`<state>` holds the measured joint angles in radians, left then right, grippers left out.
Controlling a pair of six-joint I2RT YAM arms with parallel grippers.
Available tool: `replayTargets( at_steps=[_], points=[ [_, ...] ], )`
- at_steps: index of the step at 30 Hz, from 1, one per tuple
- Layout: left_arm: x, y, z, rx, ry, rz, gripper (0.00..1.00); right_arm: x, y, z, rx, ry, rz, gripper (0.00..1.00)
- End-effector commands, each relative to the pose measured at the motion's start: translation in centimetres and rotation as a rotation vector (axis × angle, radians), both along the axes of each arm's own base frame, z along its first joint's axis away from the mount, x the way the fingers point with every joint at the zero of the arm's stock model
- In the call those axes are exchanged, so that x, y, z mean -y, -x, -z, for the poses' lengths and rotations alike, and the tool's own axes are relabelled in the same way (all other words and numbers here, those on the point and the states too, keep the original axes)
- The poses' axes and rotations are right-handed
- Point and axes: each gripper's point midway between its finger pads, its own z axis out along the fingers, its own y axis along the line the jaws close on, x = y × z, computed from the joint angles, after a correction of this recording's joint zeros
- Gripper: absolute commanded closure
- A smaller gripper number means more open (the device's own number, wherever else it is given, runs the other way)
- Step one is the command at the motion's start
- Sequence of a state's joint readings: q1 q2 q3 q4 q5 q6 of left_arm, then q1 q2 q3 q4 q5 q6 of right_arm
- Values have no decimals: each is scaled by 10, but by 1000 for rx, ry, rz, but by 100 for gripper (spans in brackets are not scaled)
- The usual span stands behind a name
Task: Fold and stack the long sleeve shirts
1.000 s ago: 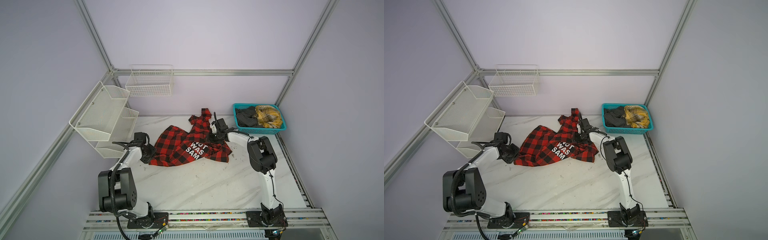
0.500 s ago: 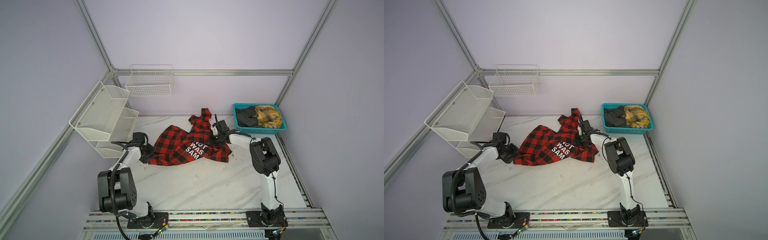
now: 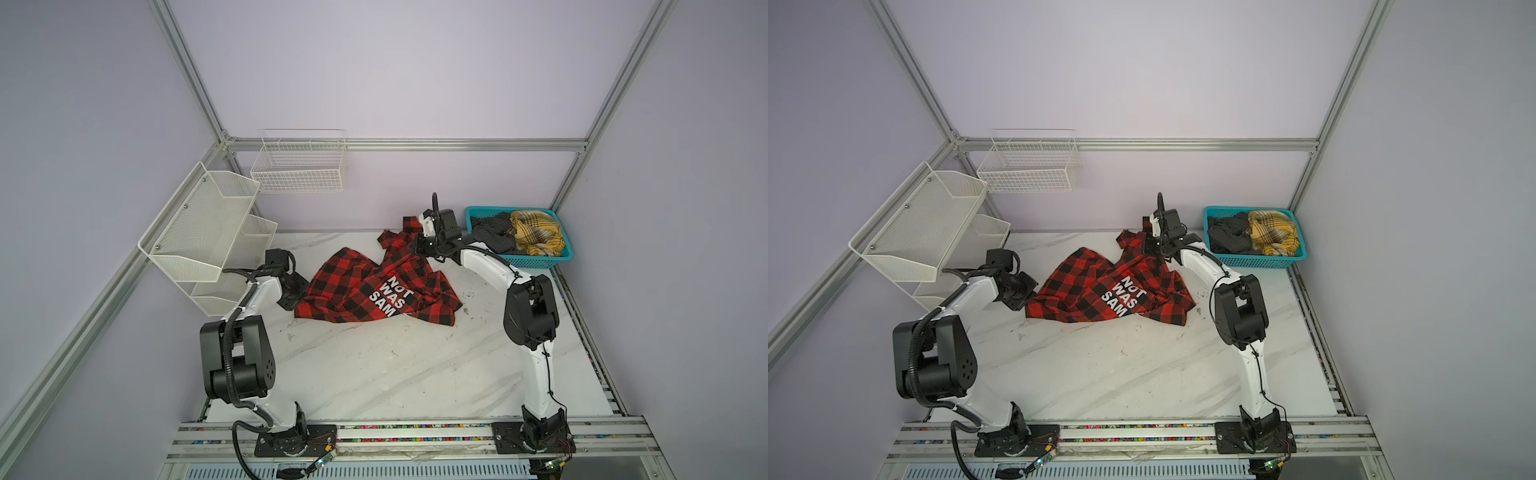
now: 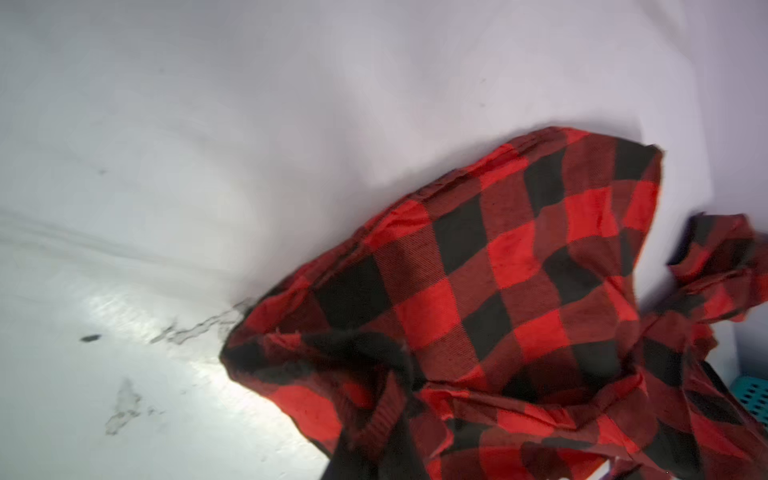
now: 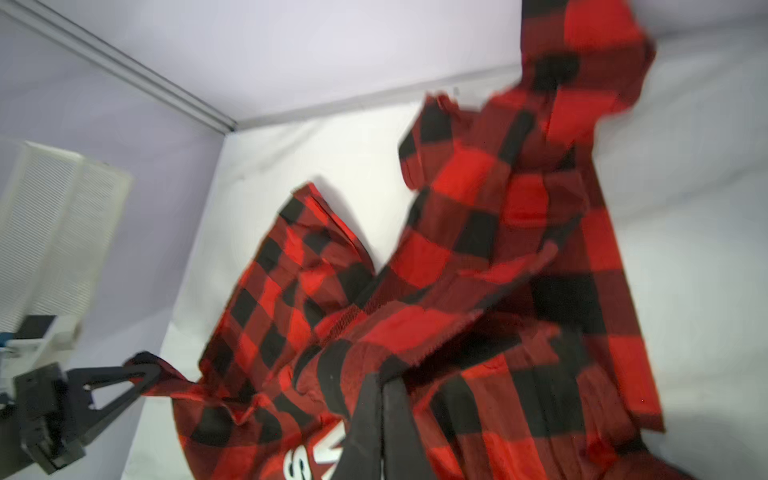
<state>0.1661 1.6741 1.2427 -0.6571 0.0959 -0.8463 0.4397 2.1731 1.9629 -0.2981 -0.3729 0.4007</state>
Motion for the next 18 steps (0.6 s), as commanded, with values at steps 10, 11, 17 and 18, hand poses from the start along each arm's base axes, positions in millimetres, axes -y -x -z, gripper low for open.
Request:
replayTargets(
  at_steps=[10, 11, 17, 18],
  points=[
    [-29, -69, -354, 875, -11, -195, 100, 96, 25, -355, 657, -302, 193, 100],
    [-25, -58, -359, 885, -2, -186, 100, 97, 33, -360, 657, -312, 187, 100],
    [-17, 27, -297, 792, -70, -188, 100, 116, 89, -307, 517, -322, 216, 100],
    [-13, 38, -278, 747, -82, -174, 100, 121, 96, -283, 467, -299, 233, 100]
  ],
)
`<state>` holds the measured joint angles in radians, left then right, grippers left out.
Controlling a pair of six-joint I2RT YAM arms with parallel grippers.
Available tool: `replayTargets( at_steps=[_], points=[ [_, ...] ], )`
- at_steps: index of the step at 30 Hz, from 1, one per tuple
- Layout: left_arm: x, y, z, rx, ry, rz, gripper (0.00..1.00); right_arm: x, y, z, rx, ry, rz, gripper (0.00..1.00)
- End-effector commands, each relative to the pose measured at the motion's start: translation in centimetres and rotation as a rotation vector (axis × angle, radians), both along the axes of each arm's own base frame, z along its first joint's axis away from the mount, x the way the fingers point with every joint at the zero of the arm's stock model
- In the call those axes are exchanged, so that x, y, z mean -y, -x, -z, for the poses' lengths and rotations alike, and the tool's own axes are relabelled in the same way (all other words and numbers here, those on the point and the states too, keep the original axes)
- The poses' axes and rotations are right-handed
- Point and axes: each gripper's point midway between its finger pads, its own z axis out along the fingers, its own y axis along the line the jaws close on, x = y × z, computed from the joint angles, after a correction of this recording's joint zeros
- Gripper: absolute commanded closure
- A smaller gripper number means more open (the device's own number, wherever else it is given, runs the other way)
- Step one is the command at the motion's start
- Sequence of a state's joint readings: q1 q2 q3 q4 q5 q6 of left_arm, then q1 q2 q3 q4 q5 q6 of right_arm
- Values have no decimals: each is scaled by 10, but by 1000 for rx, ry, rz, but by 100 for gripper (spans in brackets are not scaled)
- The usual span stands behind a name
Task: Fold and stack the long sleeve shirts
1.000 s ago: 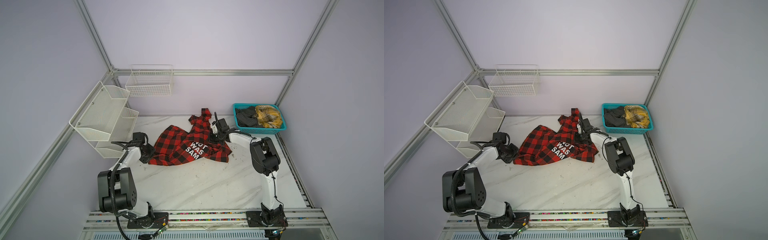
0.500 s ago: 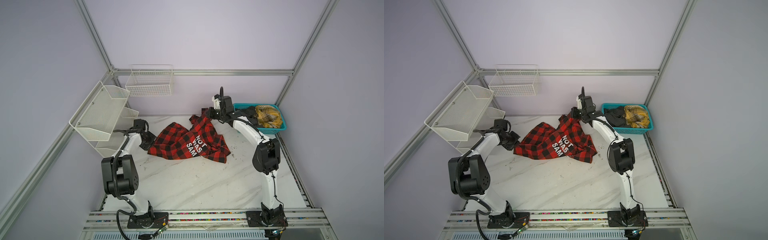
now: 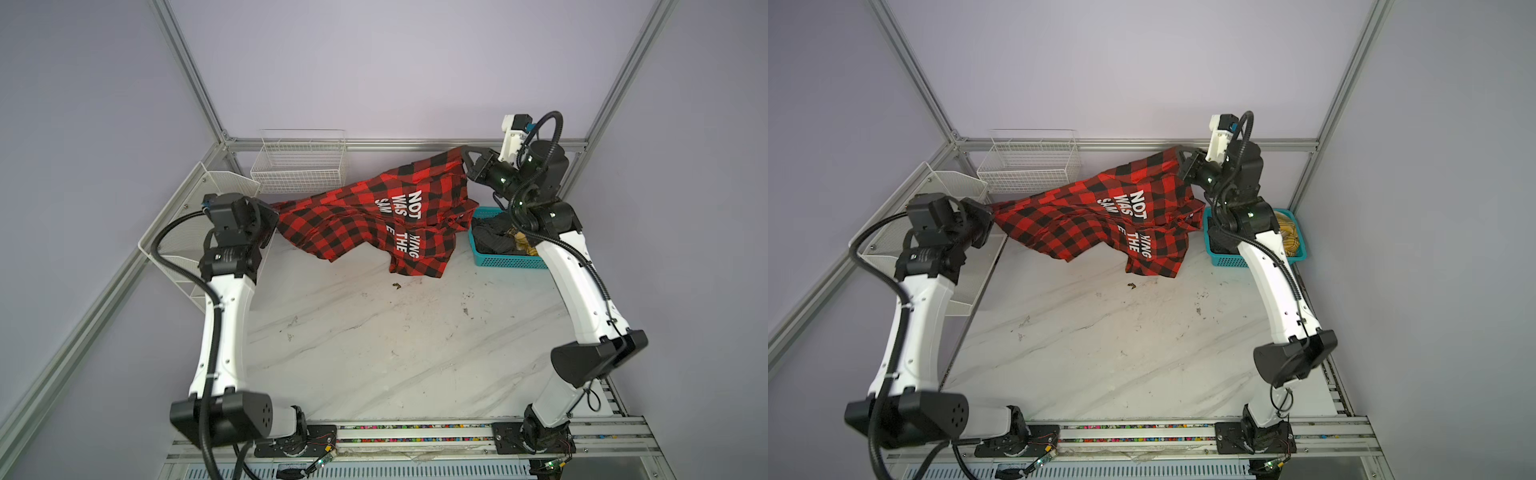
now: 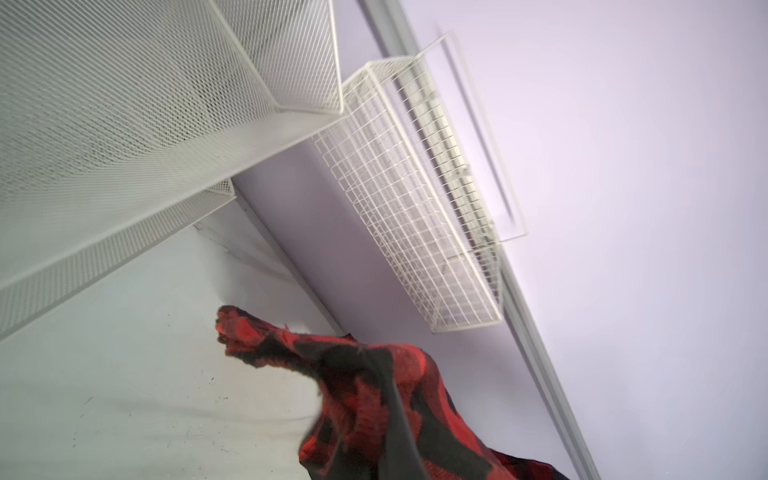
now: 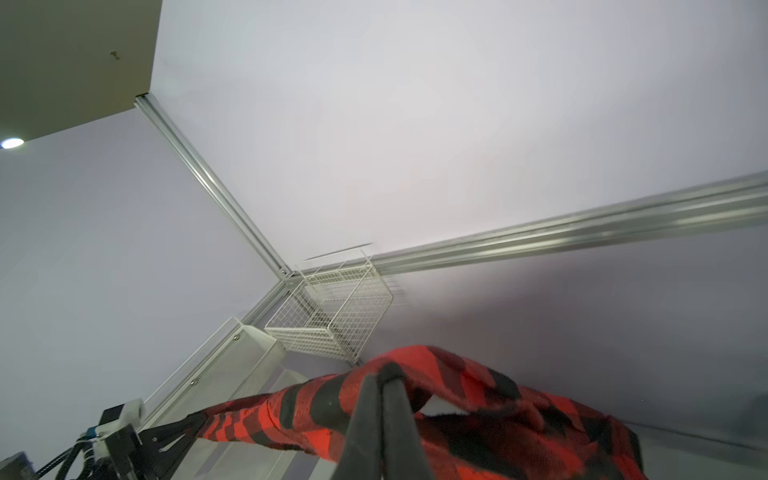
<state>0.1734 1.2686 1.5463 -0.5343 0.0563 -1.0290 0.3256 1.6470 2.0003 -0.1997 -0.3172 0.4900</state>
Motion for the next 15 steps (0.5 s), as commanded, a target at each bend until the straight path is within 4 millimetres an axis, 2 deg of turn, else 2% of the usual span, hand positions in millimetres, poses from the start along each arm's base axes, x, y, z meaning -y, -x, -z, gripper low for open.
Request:
replayTargets(
  at_steps=[1, 3, 4, 5, 6, 8, 9, 11, 15],
  points=[
    [3, 36, 65, -145, -72, -28, 100, 13, 20, 74, -166, 0, 38, 100],
    [24, 50, 120, -260, -95, 36, 100, 17, 39, 146, -327, 44, 50, 100],
    [39, 58, 156, -325, -61, 98, 100, 22, 56, 177, -400, 71, 61, 100],
    [56, 69, 196, -403, -31, 168, 100, 26, 68, 214, -484, 110, 76, 100],
    [69, 82, 228, -471, -9, 219, 100, 32, 77, 248, -564, 142, 99, 100],
    [86, 127, 307, -645, 51, 283, 100, 45, 97, 305, -701, 186, 142, 100],
    [89, 146, 335, -703, 73, 294, 100, 49, 104, 325, -743, 204, 152, 100],
    [89, 184, 378, -809, 99, 285, 100, 56, 112, 356, -804, 209, 182, 100],
    [85, 218, 411, -869, 126, 236, 100, 56, 111, 400, -890, 238, 193, 100]
  ],
)
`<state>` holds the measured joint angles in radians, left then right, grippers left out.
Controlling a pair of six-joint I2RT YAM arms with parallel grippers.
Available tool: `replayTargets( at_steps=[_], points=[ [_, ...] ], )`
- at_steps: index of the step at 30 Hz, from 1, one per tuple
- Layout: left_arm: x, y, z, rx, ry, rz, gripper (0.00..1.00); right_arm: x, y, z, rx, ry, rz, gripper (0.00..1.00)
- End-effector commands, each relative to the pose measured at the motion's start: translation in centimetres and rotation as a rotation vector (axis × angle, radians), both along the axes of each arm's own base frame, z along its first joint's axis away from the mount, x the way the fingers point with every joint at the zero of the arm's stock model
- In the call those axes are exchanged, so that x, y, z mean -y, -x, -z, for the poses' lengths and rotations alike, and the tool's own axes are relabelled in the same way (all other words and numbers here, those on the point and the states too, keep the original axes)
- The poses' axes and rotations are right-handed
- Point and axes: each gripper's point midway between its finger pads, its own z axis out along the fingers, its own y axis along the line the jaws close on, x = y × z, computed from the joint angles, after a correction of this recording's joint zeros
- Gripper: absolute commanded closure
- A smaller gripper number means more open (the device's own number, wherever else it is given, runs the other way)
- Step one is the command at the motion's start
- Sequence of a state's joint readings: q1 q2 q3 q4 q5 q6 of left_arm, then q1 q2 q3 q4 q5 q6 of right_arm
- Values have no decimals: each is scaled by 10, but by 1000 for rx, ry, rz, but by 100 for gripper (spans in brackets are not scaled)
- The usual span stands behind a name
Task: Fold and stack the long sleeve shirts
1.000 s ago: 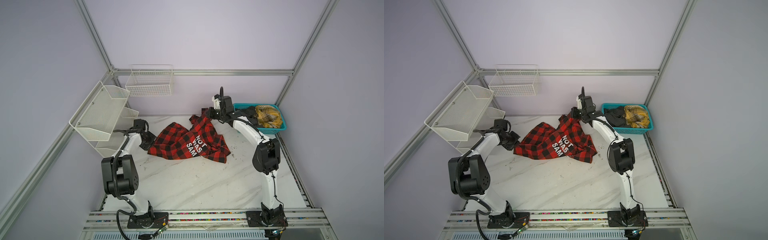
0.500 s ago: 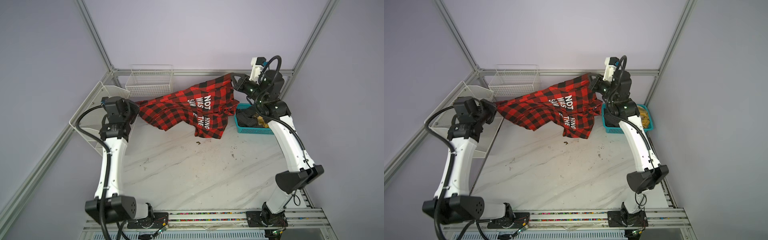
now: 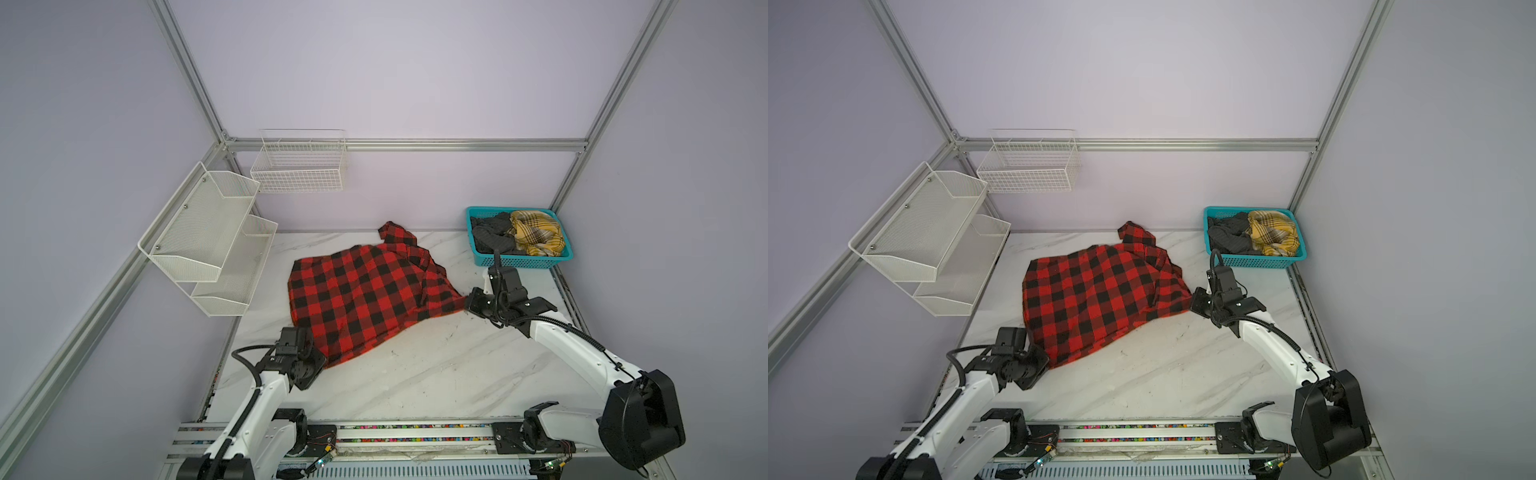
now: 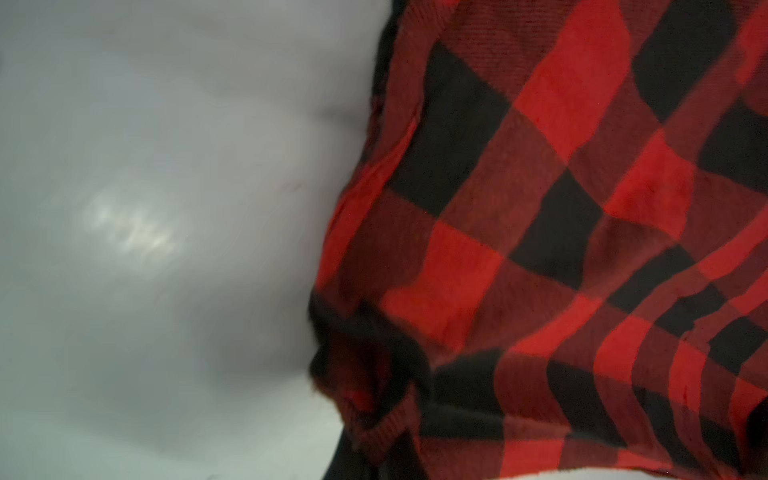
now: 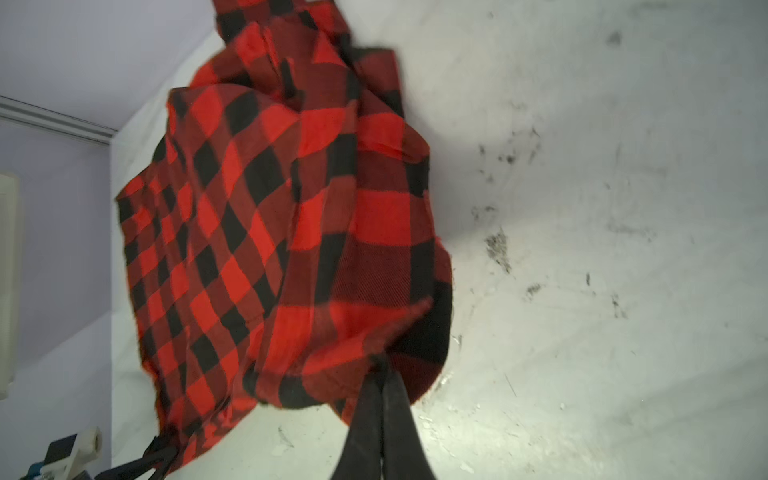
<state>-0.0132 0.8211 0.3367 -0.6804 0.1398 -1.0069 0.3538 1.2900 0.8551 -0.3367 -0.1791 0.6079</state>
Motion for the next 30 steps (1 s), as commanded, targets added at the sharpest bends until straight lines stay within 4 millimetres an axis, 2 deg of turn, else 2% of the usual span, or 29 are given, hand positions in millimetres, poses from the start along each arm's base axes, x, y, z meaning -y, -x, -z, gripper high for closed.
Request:
replayTargets(
  at_steps=[1, 4, 5, 7, 9, 13, 15, 17, 19, 21, 23, 24, 26, 28, 30],
  points=[
    [-2, 11, 8, 10, 1, -37, 100, 1, -12, 11, -4, 17, 41, 100],
    [-7, 13, 10, 0, -21, -51, 100, 13, -10, 43, -76, 95, 81, 100],
    [-8, 6, 9, 12, -31, -48, 100, 18, -12, 51, -85, 117, 100, 100],
    [-12, -9, 9, 21, -59, -41, 100, 15, -18, 64, -98, 125, 86, 100],
    [-16, -23, 12, -33, -92, -28, 100, 15, -25, 80, -132, 158, 82, 100],
    [-15, -63, 15, -82, -120, 5, 100, 10, -46, 97, -144, 184, 82, 100],
    [-12, -85, 17, -59, -127, 11, 100, 21, -56, 105, -169, 227, 140, 100],
    [-5, -110, 24, -78, -130, 29, 100, 40, -70, 106, -182, 223, 208, 100],
    [8, -146, 21, -47, -122, 54, 100, 62, -86, 92, -158, 181, 280, 100],
    [18, -181, 15, -17, -121, 76, 100, 80, -104, 67, -109, 171, 331, 100],
    [19, -220, 0, 16, -136, 76, 100, 91, -119, 37, -61, 205, 362, 100],
    [17, -236, -10, 35, -149, 74, 100, 94, -123, 24, -45, 218, 373, 100],
    [11, -265, -49, 96, -168, 69, 100, 100, -126, -5, 7, 231, 399, 100],
    [3, -271, -91, 152, -209, 67, 100, 103, -121, -25, 49, 224, 414, 100],
    [-7, -254, -126, 181, -254, 57, 100, 94, -112, -38, 83, 186, 378, 100]
  ],
)
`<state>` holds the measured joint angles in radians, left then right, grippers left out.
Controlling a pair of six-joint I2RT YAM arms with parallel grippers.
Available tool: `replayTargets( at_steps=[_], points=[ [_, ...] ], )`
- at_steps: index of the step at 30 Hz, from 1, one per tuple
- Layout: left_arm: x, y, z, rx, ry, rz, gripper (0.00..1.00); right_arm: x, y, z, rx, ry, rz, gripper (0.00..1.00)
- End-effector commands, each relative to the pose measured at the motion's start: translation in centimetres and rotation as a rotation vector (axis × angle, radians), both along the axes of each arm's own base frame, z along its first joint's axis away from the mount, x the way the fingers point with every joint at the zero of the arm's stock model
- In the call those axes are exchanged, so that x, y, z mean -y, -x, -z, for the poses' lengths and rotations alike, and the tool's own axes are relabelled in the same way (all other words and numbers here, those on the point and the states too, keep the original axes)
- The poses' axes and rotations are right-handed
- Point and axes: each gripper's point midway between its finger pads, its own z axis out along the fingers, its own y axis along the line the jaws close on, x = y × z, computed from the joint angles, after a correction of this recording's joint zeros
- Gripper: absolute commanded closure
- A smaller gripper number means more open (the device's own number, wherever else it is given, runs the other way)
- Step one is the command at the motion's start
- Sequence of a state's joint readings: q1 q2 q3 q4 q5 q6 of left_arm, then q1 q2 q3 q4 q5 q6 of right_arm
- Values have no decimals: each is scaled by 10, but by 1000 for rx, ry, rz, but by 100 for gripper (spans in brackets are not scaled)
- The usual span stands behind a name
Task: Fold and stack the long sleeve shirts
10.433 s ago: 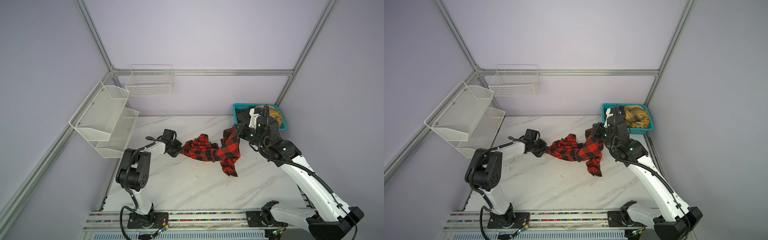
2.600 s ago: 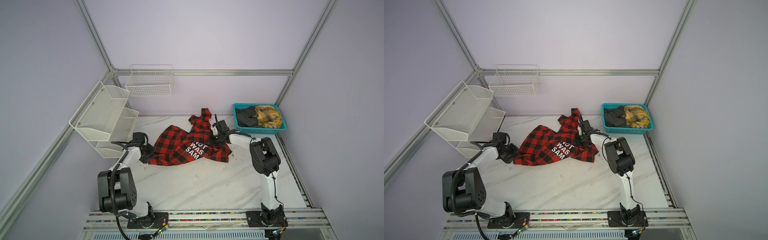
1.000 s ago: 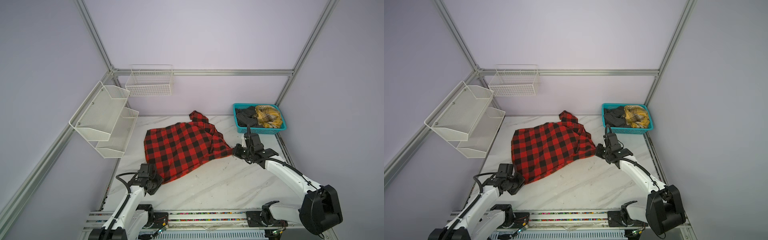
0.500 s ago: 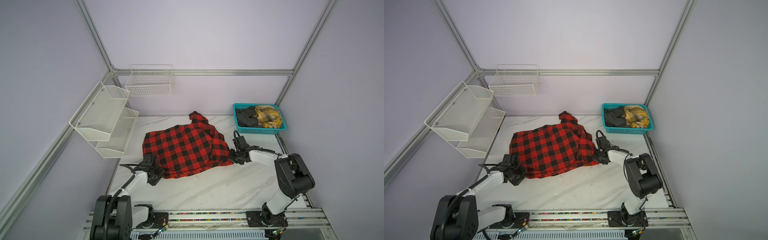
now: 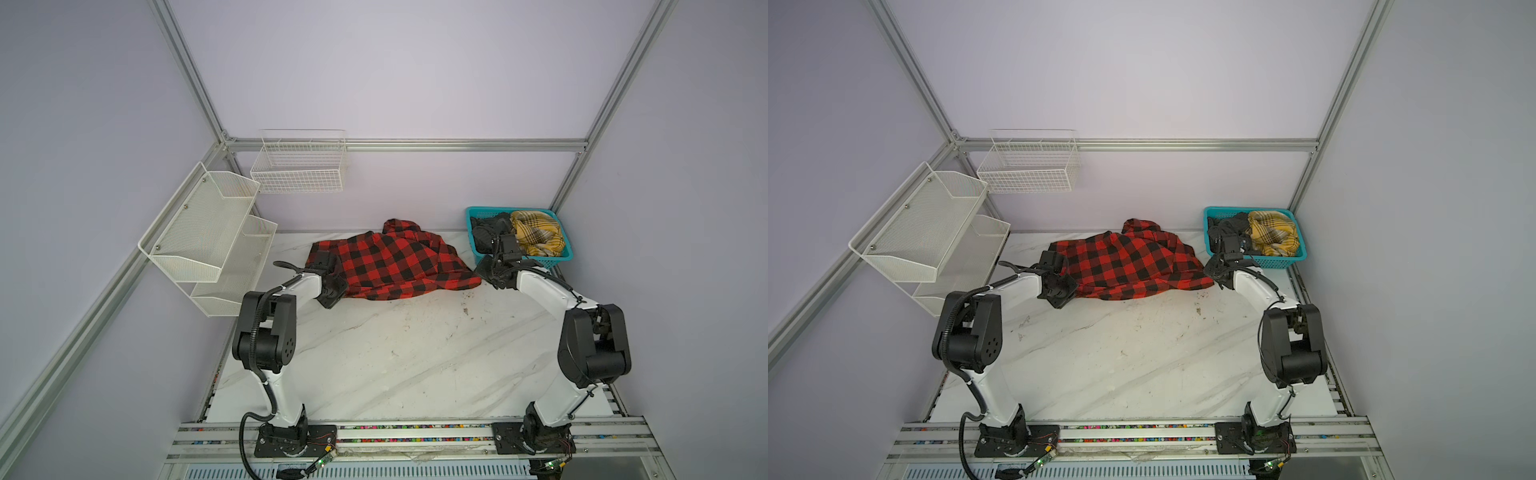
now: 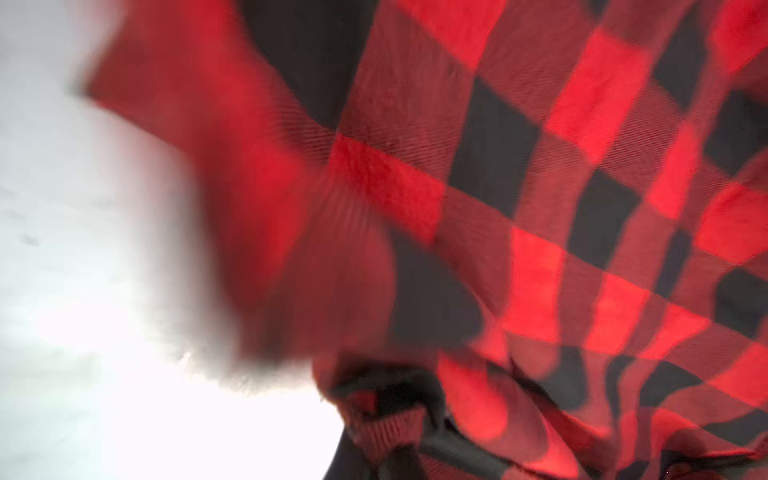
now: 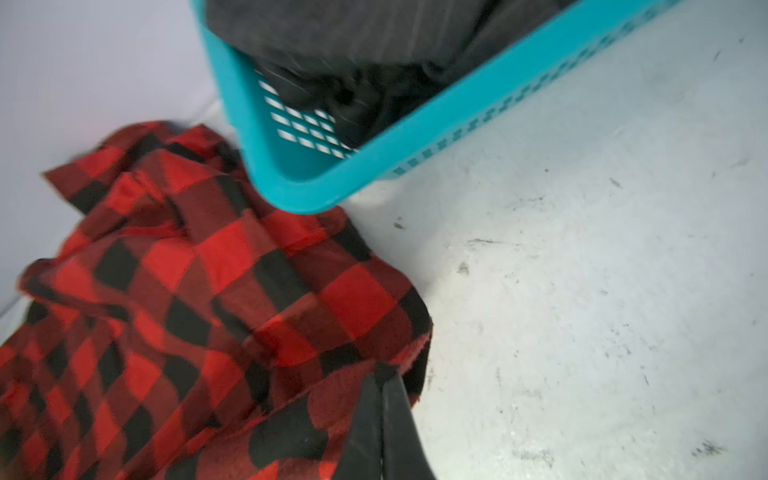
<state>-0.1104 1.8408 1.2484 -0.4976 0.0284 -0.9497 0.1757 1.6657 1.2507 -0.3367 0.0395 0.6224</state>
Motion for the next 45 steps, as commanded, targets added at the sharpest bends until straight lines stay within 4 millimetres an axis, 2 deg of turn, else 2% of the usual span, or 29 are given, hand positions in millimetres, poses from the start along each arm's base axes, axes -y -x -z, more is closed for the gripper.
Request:
replayTargets(
  at_steps=[1, 2, 4, 5, 7, 10, 13, 15, 19, 21, 24, 29, 32, 35, 38, 40, 41, 45],
  points=[
    [-41, 21, -97, 103, -142, -53, 100, 8, 24, -23, 22, 32, 22, 100],
    [-46, 39, -104, 97, -155, -58, 100, 0, 31, -22, 20, 30, -5, 100],
    [-52, 84, -102, 79, -169, -63, 100, -18, 51, -14, -13, 61, -60, 100],
    [-52, 106, -90, 52, -160, -60, 100, -25, 60, -7, -35, 76, -85, 100],
    [-48, 152, -50, -45, -111, -75, 100, -37, 83, 13, -84, 94, -120, 100],
    [-43, 210, 4, -170, -38, -130, 100, -39, 118, 48, -172, 92, -126, 100],
    [-40, 246, 41, -213, 1, -170, 100, -32, 148, 76, -240, 79, -113, 100],
    [-41, 261, 57, -226, 2, -182, 100, -30, 160, 92, -279, 70, -114, 100],
    [-48, 276, 67, -261, -30, -196, 100, -33, 168, 103, -302, 63, -146, 100],
    [-47, 278, 64, -268, -26, -198, 100, -32, 167, 105, -309, 81, -158, 100],
    [-46, 278, 49, -266, -14, -208, 100, -32, 159, 89, -275, 94, -162, 100],
    [-47, 261, 2, -143, -8, -223, 100, -42, 136, 56, -211, 80, -175, 100],
    [-56, 235, -6, -96, -69, -214, 100, -61, 119, 69, -222, 61, -253, 100],
    [-60, 214, 10, -200, -104, -220, 100, -89, 103, 92, -235, 7, -365, 100],
    [-68, 193, 22, -270, -173, -213, 100, -104, 90, 119, -262, -11, -417, 100],
    [-71, 176, 31, -285, -191, -204, 100, -99, 83, 132, -289, 19, -389, 100],
    [-71, 166, 34, -289, -190, -198, 100, -90, 80, 138, -313, 46, -332, 100],
    [-58, 118, 47, -307, -170, -140, 100, -35, 86, 134, -361, 106, -109, 100]
  ],
)
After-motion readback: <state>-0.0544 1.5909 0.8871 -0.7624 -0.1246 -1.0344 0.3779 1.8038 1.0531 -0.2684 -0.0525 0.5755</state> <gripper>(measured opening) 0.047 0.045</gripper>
